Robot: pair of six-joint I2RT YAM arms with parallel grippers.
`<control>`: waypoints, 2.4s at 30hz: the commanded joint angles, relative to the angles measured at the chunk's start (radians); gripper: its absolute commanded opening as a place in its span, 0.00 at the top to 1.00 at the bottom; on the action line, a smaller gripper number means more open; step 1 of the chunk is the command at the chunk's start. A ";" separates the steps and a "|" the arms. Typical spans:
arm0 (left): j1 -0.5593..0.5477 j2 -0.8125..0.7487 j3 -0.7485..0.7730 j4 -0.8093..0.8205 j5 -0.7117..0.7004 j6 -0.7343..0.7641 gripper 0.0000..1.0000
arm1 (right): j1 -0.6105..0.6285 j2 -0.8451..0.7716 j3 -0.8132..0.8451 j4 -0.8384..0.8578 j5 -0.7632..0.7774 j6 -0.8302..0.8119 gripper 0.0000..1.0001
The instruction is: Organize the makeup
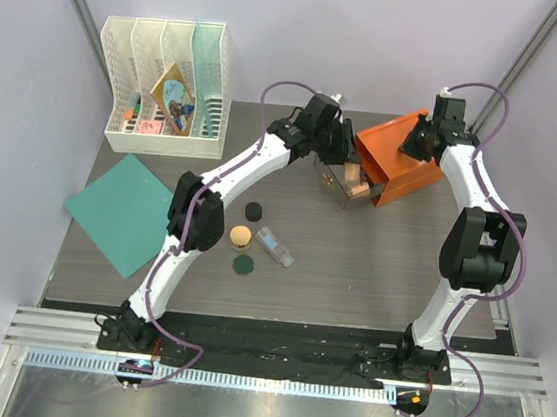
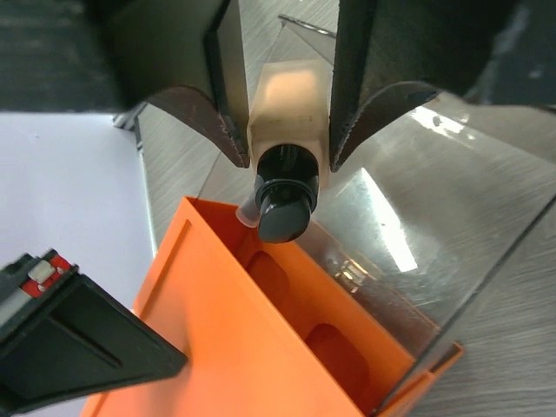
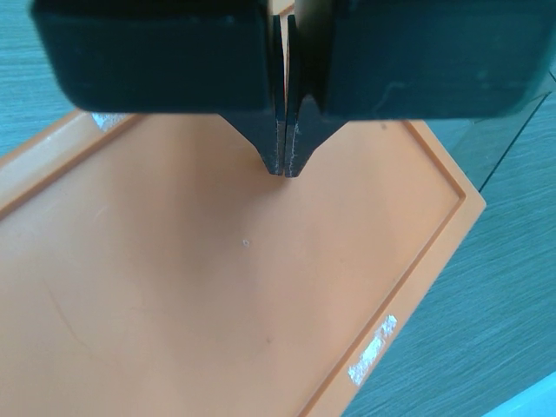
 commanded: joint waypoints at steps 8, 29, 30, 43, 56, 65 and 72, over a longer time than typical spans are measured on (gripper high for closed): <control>0.031 0.015 0.039 0.107 0.106 -0.074 0.39 | -0.019 0.222 -0.044 -0.190 -0.001 -0.002 0.99; 0.044 -0.454 -0.332 -0.011 0.035 0.240 0.16 | -0.020 0.240 -0.105 -0.171 0.009 -0.029 0.99; 0.042 -0.488 -0.422 -0.034 0.008 0.288 0.14 | -0.020 0.242 -0.107 -0.167 0.008 -0.028 0.99; 0.031 -0.712 -1.005 -0.151 -0.192 0.437 0.00 | -0.020 0.256 -0.128 -0.148 -0.001 -0.029 0.99; -0.128 -0.514 -0.846 -0.238 -0.374 0.774 0.00 | -0.019 0.260 -0.139 -0.144 -0.001 -0.036 0.99; -0.206 -0.612 -0.973 -0.117 -0.387 0.988 0.00 | -0.020 0.266 -0.130 -0.148 -0.008 -0.040 0.99; -0.206 -0.620 -1.045 -0.090 -0.359 1.084 0.00 | -0.020 0.276 -0.131 -0.153 -0.001 -0.042 0.99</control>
